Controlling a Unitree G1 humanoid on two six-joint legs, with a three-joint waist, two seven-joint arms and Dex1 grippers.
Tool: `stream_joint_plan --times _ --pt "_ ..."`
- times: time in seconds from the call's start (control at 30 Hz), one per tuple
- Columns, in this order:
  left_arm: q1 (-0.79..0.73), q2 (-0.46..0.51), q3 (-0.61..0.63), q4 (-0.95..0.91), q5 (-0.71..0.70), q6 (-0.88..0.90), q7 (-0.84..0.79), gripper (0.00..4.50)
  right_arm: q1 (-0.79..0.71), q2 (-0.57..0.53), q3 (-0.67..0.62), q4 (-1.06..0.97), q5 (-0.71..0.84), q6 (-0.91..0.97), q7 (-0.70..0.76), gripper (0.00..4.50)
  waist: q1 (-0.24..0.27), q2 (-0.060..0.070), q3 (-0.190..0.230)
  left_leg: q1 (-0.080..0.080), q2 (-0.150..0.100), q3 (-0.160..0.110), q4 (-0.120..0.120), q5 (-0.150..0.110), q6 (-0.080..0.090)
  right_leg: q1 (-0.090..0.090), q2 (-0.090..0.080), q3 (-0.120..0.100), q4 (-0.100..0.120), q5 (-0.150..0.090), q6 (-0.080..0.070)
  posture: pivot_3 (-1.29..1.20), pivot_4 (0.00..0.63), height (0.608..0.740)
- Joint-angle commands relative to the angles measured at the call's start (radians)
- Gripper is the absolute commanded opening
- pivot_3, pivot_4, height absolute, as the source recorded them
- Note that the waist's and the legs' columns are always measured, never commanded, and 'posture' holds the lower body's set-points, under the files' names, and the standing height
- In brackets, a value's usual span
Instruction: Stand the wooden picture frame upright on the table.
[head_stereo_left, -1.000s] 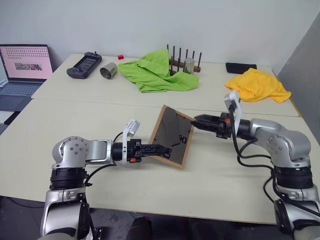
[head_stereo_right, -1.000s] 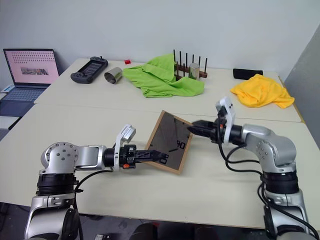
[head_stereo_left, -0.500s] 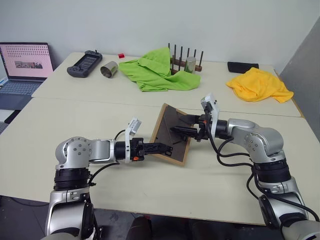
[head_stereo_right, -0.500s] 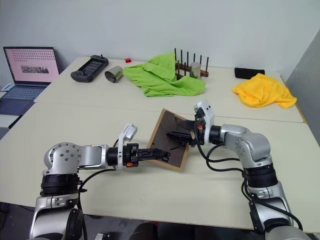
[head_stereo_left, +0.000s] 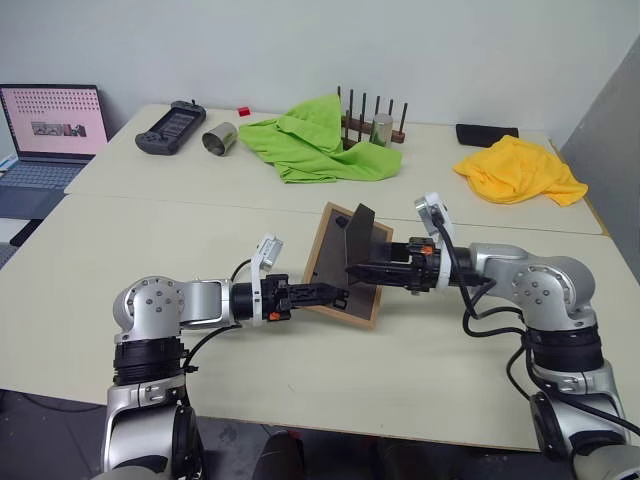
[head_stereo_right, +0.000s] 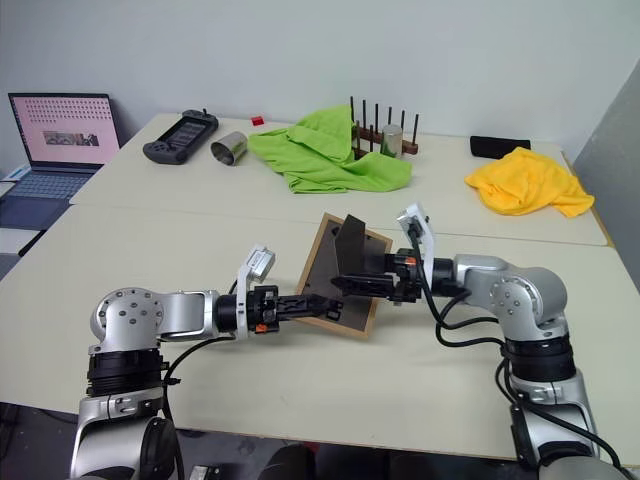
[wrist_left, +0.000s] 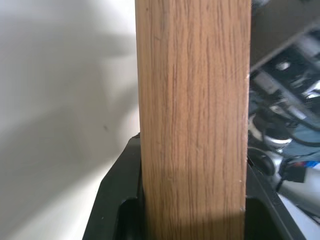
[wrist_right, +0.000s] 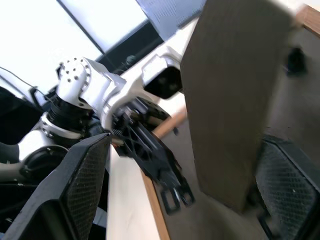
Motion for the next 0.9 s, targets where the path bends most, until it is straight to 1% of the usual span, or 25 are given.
stream_joint_plan --times 0.03,0.1,0.13,0.2,0.23,0.27,0.3,0.33,0.37,0.43,0.47,0.5,0.57,0.6,0.7,0.77,0.87,0.9 --pt "-0.008 0.019 0.032 -0.016 -0.079 0.013 -0.006 1.29 0.027 -0.085 -0.045 -0.032 -0.012 -0.044 0.03 4.42 -0.001 0.0 0.0 0.0 0.0 0.0 0.0 0.0 0.0 0.0 0.0 0.0 0.0 0.0 0.0 0.0 0.15 0.74" --pt "0.0 0.031 0.026 -0.012 -0.114 0.013 0.002 1.29 0.064 -0.163 -0.04 -0.026 -0.058 -0.108 0.071 4.42 -0.001 0.0 0.0 0.0 0.0 0.0 0.0 0.0 0.0 0.0 0.0 0.0 0.0 0.0 0.0 0.0 0.15 0.74" --pt "0.003 0.037 0.027 -0.002 -0.138 0.013 0.011 1.29 0.09 -0.206 -0.025 -0.02 -0.119 -0.191 0.091 4.42 -0.001 0.0 0.0 0.0 0.0 0.0 0.0 0.0 0.0 0.0 0.0 0.0 0.0 0.0 0.0 0.0 0.15 0.74" --pt "-0.001 0.044 0.033 0.029 -0.188 0.013 0.04 1.29 0.157 -0.276 0.04 0.006 -0.332 -0.531 0.126 4.42 0.001 0.0 0.0 0.0 0.0 0.0 0.0 0.0 0.0 0.0 0.0 0.0 -0.002 0.0 0.0 0.0 0.15 0.74" --pt "-0.011 0.044 0.031 0.061 -0.235 0.013 0.066 1.29 0.181 -0.28 0.074 0.046 -0.454 -0.768 0.116 4.42 0.0 -0.001 0.0 -0.001 0.0 0.0 0.0 0.0 0.0 0.0 0.0 0.0 -0.002 -0.001 0.002 0.0 0.15 0.74" --pt "-0.017 0.046 0.029 0.084 -0.273 0.013 0.086 1.29 0.194 -0.274 0.094 0.079 -0.532 -0.93 0.107 4.42 0.0 -0.001 0.0 -0.001 0.0 0.0 0.0 0.0 0.0 0.0 0.0 0.001 -0.003 -0.002 0.003 0.0 0.15 0.74" --pt "-0.024 0.046 0.024 0.102 -0.304 0.013 0.11 1.29 0.193 -0.261 0.114 0.127 -0.624 -1.109 0.057 4.42 -0.004 -0.001 0.001 -0.001 0.0 0.0 0.0 0.0 0.0 0.0 0.0 0.001 -0.003 -0.003 0.006 0.0 0.15 0.74" --pt "-0.03 0.042 0.02 0.115 -0.33 0.013 0.131 1.29 0.186 -0.243 0.127 0.181 -0.696 -1.248 0.004 4.42 -0.009 -0.001 0.001 -0.001 0.0 0.001 0.0 0.0 0.0 0.0 0.0 0.001 -0.002 -0.003 0.006 0.0 0.15 0.74" --pt "-0.033 0.044 0.017 0.123 -0.353 0.013 0.151 1.29 0.178 -0.228 0.134 0.227 -0.743 -1.343 -0.032 4.42 -0.012 -0.001 0.001 0.0 0.0 0.001 0.001 0.0 0.0 0.0 0.0 0.002 -0.002 -0.003 0.006 0.0 0.15 0.74" --pt "-0.047 0.034 0.011 0.15 -0.418 0.013 0.206 1.29 0.125 -0.227 0.196 0.355 -0.999 -1.702 -0.218 4.42 -0.013 -0.001 0.001 0.0 0.0 0.002 0.001 0.0 0.0 0.0 0.0 0.002 0.0 -0.003 0.005 0.0 0.15 0.74" --pt "-0.049 0.033 0.007 0.156 -0.449 0.013 0.229 1.29 0.098 -0.233 0.219 0.4 -1.124 -1.849 -0.314 4.42 -0.014 -0.001 0.001 0.0 0.0 0.001 0.001 0.0 0.0 0.0 0.0 0.002 0.0 -0.001 0.003 0.0 0.15 0.74" --pt "-0.05 0.034 0.002 0.158 -0.481 0.013 0.253 1.29 0.073 -0.227 0.229 0.445 -1.199 -1.959 -0.385 4.42 -0.013 -0.001 0.001 0.0 -0.001 0.001 0.002 0.0 0.0 0.0 0.0 0.003 0.001 -0.001 0.003 0.0 0.15 0.74" --pt "-0.043 0.038 -0.007 0.158 -0.547 0.001 0.307 1.29 0.027 -0.221 0.251 0.512 -1.345 -2.083 -0.531 4.42 -0.009 -0.001 0.001 0.0 -0.001 0.002 0.002 0.001 -0.001 -0.001 -0.001 0.003 0.002 -0.001 0.003 0.0 0.15 0.74" --pt "-0.036 0.041 -0.018 0.16 -0.581 -0.011 0.335 1.29 0.007 -0.21 0.258 0.544 -1.388 -2.119 -0.582 4.42 -0.008 -0.001 0.001 0.001 -0.001 0.001 0.002 0.003 -0.005 0.0 -0.001 0.002 0.002 -0.001 0.003 0.0 0.15 0.74" --pt "-0.003 0.058 -0.063 0.141 -0.685 -0.059 0.413 1.29 -0.055 -0.177 0.282 0.616 -1.507 -2.181 -0.729 4.42 -0.005 -0.001 0.001 0.001 -0.001 0.0 0.002 0.003 -0.006 0.0 -0.001 0.002 0.002 -0.001 0.002 0.0 0.15 0.74" --pt "0.02 0.081 -0.102 0.12 -0.769 -0.105 0.466 1.29 -0.089 -0.159 0.299 0.657 -1.549 -2.211 -0.786 4.42 -0.005 -0.001 0.001 0.001 -0.001 0.0 0.002 0.004 -0.006 0.0 -0.002 0.002 0.003 -0.001 0.002 0.0 0.15 0.74" --pt "0.044 0.119 -0.155 0.089 -0.87 -0.169 0.52 1.29 -0.124 -0.148 0.329 0.713 -1.581 -2.249 -0.832 4.42 -0.004 -0.001 0.001 0.001 -0.002 0.001 0.002 0.004 -0.007 0.001 -0.003 0.002 0.003 -0.001 0.002 0.0 0.15 0.74" --pt "0.049 0.126 -0.163 0.081 -0.881 -0.181 0.524 1.29 -0.133 -0.146 0.335 0.73 -1.583 -2.258 -0.841 4.26 -0.004 -0.001 0.001 0.001 -0.002 0.001 0.003 0.004 -0.007 0.001 -0.004 0.002 0.003 -0.001 0.002 0.0 0.15 0.74"
